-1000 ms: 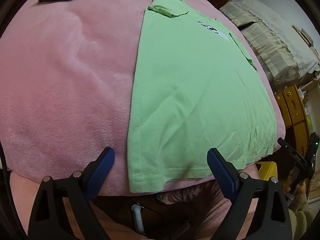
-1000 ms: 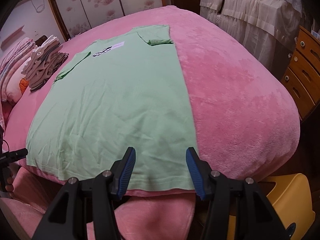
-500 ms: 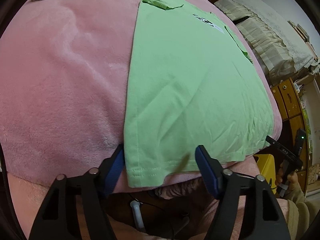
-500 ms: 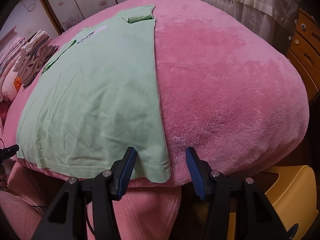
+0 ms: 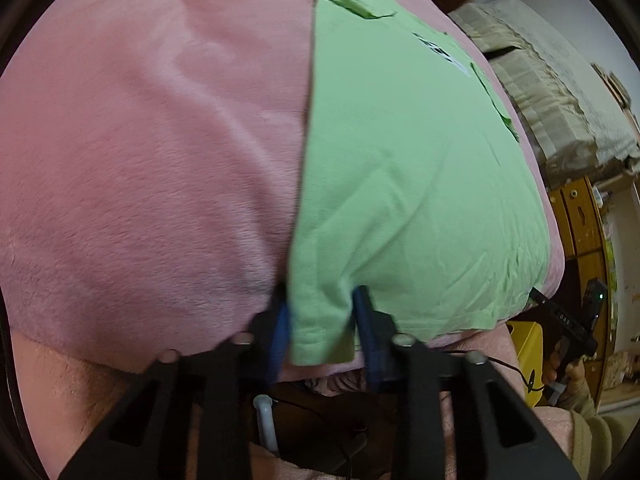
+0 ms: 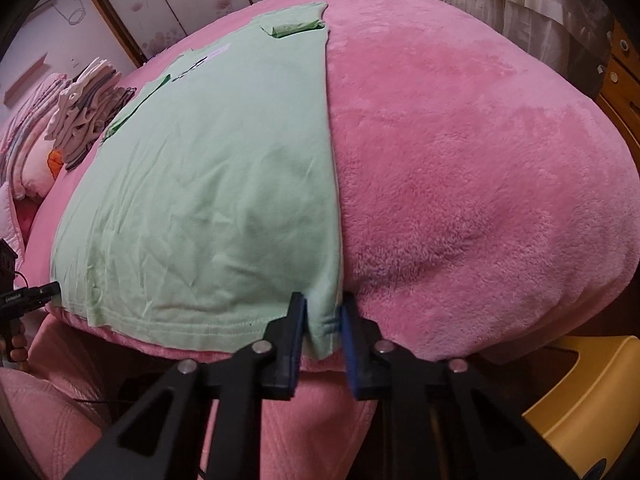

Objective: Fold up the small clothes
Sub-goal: 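Lower both grippers onto the hem and grasp it, then lift the hem with both grippers, fold it toward the collar, release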

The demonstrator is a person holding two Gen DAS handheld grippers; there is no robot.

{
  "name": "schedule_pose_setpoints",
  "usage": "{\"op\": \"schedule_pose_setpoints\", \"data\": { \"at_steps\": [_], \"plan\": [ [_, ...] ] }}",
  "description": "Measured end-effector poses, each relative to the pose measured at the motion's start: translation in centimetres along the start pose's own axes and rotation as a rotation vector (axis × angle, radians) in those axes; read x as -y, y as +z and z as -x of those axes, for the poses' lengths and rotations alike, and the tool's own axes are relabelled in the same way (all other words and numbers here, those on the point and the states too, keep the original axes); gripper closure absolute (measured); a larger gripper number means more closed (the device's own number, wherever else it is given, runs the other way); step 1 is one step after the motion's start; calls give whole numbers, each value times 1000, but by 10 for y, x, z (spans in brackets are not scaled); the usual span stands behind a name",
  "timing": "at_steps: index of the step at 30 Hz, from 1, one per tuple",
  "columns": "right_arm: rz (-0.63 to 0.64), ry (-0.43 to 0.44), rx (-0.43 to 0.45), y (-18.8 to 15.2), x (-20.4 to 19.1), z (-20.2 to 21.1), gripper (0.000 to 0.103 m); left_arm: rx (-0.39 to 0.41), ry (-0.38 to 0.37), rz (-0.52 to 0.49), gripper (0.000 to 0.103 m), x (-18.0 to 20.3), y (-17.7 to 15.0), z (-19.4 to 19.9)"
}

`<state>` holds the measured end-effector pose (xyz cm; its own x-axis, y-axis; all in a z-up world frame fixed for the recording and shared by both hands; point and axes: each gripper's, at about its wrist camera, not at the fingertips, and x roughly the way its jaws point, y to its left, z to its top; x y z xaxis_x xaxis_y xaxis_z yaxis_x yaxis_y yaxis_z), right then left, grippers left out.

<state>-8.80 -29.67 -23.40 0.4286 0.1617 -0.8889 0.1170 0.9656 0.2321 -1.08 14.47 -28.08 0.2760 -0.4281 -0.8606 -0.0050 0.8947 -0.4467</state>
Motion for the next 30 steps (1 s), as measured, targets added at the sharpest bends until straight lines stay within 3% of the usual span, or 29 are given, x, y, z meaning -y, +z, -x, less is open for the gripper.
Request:
{"op": "schedule_pose_setpoints", "data": {
  "at_steps": [1, 10, 17, 20, 25, 30],
  "plan": [
    [1, 0, -1, 0, 0, 0, 91, -6, 2, 0, 92, 0, 0, -1],
    [35, -24, 11, 2, -7, 11, 99, -13, 194, -119, 97, 30, 1, 1],
    [17, 12, 40, 9, -4, 34, 99, -29, 221, -130, 97, 40, 3, 14],
    [12, 63, 75, 17, -4, 50, 99, -31, 177, -120, 97, 39, 7, 24],
    [-34, 200, 150, 38, 0, 79, 99, 1, -19, -38, 97, 30, 17, 47],
    [-94, 347, 238, 74, 2, 106, 99, 96, -186, 76, 98, 24, 42, 79]
  ]
}}
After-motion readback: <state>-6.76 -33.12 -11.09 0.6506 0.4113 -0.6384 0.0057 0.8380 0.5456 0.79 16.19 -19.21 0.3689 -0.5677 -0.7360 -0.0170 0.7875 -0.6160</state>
